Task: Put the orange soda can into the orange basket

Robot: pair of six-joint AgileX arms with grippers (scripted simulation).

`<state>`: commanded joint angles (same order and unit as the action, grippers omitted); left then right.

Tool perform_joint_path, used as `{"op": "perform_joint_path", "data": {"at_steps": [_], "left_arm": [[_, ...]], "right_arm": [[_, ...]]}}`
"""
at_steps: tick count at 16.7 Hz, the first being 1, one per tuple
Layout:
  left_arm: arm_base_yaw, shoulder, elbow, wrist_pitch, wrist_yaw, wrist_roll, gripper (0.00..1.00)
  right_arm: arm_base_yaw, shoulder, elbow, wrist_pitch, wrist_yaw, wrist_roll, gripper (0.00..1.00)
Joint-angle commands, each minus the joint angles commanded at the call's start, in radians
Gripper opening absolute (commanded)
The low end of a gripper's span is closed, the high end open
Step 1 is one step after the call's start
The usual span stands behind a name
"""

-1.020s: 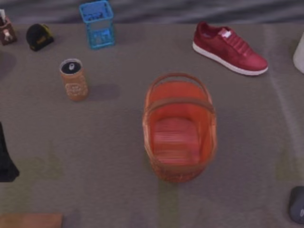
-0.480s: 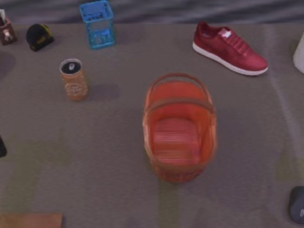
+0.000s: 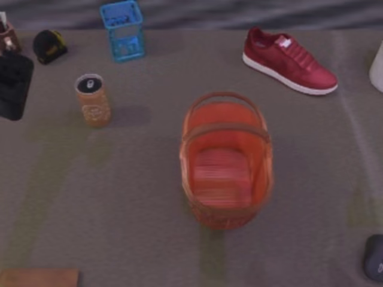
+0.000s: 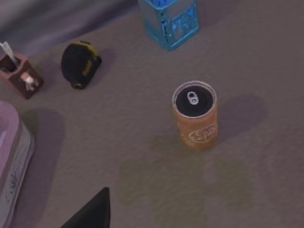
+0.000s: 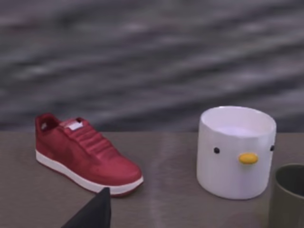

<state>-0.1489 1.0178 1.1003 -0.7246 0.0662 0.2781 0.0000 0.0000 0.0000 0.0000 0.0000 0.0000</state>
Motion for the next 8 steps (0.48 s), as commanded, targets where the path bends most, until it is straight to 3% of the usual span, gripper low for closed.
{"op": "perform_joint_path", "data": {"at_steps": [8], "left_arm": [[-0.048, 0.996, 0.782, -0.629, -0.002, 0.184, 1.00]], "right_arm": [[0.000, 0.000, 0.000, 0.000, 0.000, 0.000, 1.00]]}}
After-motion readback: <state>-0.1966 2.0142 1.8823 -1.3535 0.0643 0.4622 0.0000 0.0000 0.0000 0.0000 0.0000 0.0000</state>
